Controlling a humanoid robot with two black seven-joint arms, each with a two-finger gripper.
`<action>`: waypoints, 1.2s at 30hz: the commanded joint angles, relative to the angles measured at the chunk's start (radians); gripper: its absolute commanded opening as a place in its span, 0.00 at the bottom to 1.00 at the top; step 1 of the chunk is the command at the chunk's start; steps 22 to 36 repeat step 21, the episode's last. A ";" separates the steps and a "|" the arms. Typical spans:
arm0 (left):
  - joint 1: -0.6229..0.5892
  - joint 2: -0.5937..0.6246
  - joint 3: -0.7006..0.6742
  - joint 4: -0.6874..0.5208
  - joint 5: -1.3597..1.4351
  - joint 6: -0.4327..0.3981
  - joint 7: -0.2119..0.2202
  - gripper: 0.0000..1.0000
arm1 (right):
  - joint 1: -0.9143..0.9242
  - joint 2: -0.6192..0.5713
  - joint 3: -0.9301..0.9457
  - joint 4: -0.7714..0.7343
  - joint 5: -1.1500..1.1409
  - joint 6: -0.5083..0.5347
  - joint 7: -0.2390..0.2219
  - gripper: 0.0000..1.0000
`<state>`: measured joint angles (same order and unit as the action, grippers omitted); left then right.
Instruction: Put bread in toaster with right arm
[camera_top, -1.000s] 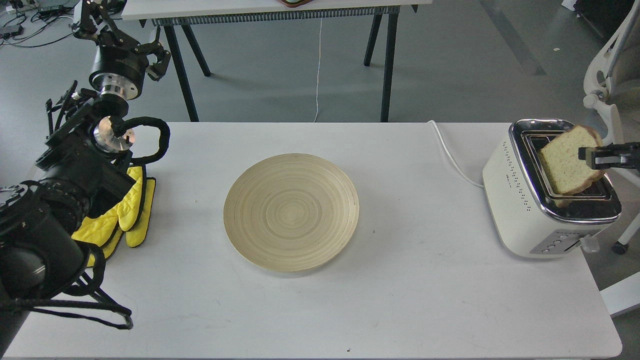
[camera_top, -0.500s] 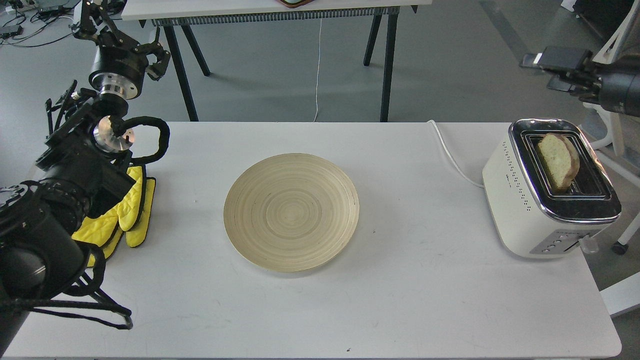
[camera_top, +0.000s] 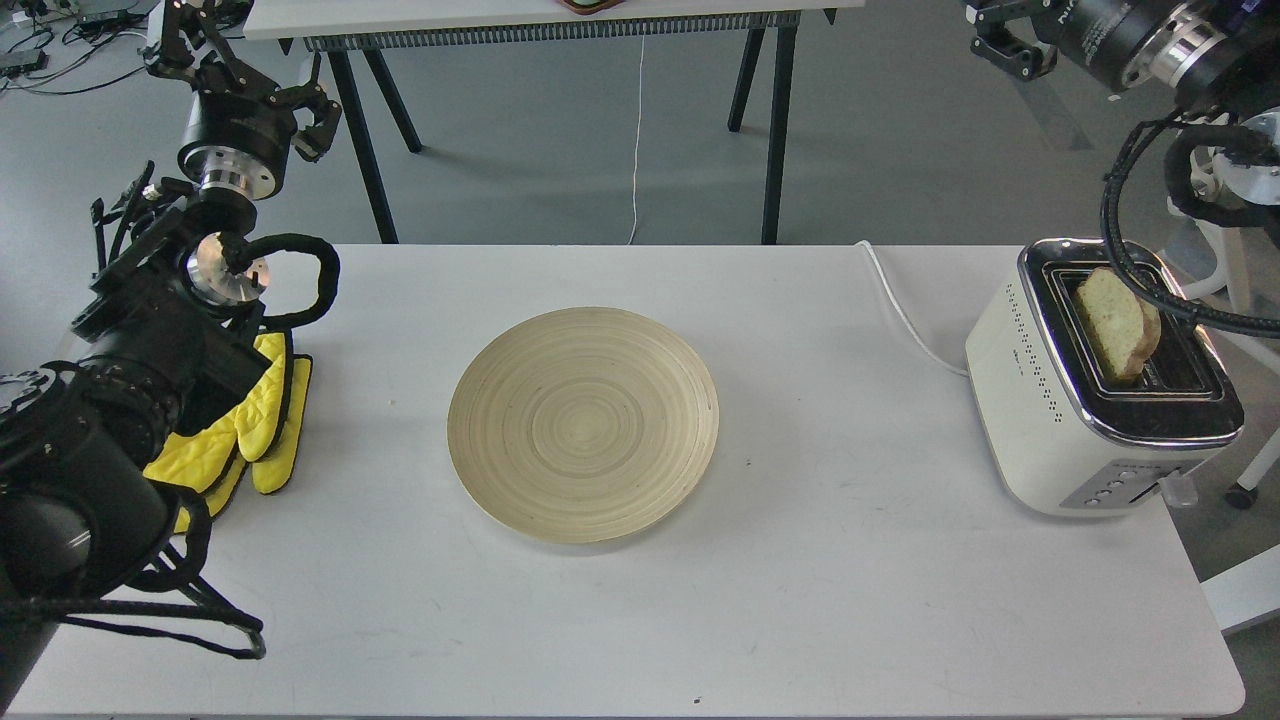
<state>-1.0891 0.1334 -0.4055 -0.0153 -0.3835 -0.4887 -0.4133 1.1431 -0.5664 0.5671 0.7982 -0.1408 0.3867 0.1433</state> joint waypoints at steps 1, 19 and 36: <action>0.000 0.000 0.001 0.000 0.000 0.000 0.001 1.00 | -0.016 0.095 0.062 -0.123 0.151 0.000 -0.004 1.00; 0.000 0.000 -0.002 0.000 0.000 0.000 0.001 1.00 | -0.042 0.304 0.335 -0.392 0.217 0.041 -0.011 1.00; 0.000 0.000 -0.002 0.000 0.000 0.000 -0.001 1.00 | -0.037 0.299 0.326 -0.386 0.216 0.044 -0.010 1.00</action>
